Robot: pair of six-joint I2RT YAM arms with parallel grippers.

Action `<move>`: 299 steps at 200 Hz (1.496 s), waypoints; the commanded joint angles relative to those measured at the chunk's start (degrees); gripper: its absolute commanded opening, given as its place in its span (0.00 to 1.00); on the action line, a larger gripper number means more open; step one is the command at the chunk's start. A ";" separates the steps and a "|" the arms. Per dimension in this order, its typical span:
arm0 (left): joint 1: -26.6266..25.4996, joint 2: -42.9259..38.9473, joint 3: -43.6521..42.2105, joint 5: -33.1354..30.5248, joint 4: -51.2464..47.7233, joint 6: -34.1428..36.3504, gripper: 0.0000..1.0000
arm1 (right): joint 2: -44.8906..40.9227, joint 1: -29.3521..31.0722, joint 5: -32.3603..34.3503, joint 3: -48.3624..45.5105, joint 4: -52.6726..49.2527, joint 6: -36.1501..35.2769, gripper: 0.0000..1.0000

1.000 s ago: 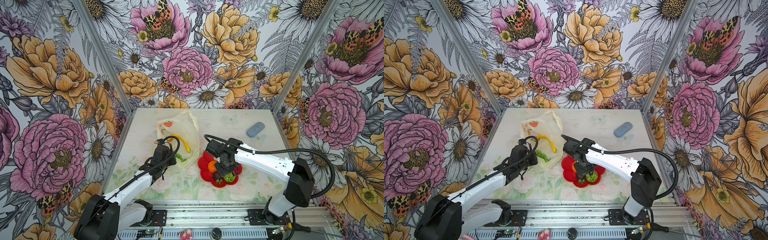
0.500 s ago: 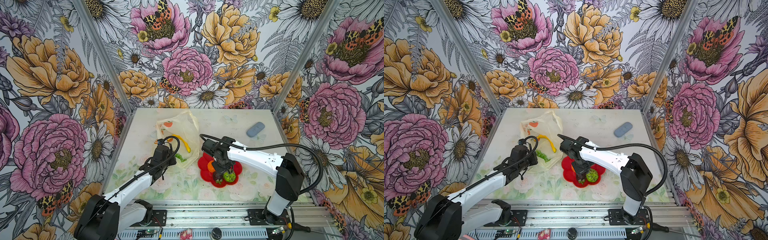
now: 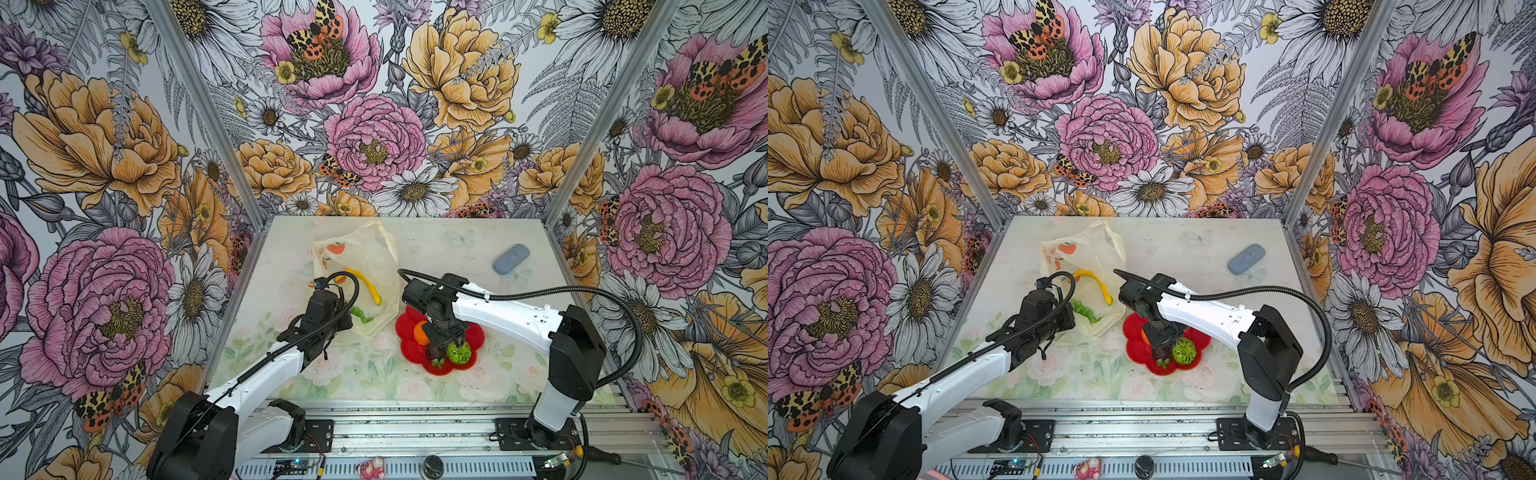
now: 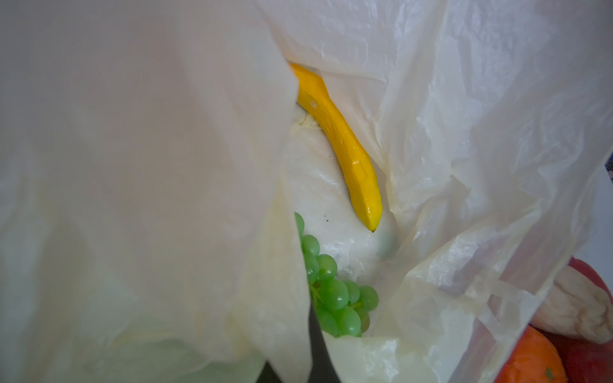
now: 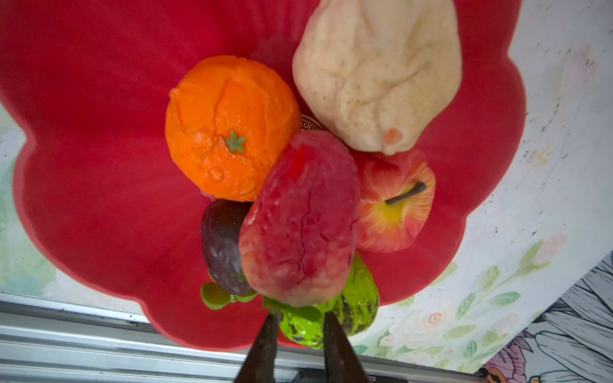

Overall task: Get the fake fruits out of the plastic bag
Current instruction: 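Lower the strawberry onto the plate and open the right gripper, then reach the right gripper into the bag and close on the yellow banana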

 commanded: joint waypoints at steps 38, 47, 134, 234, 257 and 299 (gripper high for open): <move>0.30 -1.26 -0.78 -0.42 0.53 0.96 0.00 | -4.25 -0.24 2.17 1.23 0.93 0.13 0.50; 0.33 -1.32 -0.76 -0.42 0.57 0.96 0.00 | -4.88 -0.21 2.36 1.31 0.95 0.20 0.54; 0.29 -2.35 -1.13 -1.11 0.34 0.66 0.00 | -12.33 2.68 7.00 4.00 8.58 2.06 0.59; 0.77 -20.85 -11.75 -2.13 -12.45 -22.20 0.00 | -5.71 7.49 6.37 4.25 36.06 7.73 0.51; 1.52 -28.28 -13.51 -2.52 -17.65 -26.02 0.00 | 0.02 9.51 6.58 6.46 38.71 7.69 0.50; 7.42 -33.57 -13.72 -3.89 -25.12 -28.54 0.00 | 10.21 10.22 5.95 13.18 39.36 7.08 0.49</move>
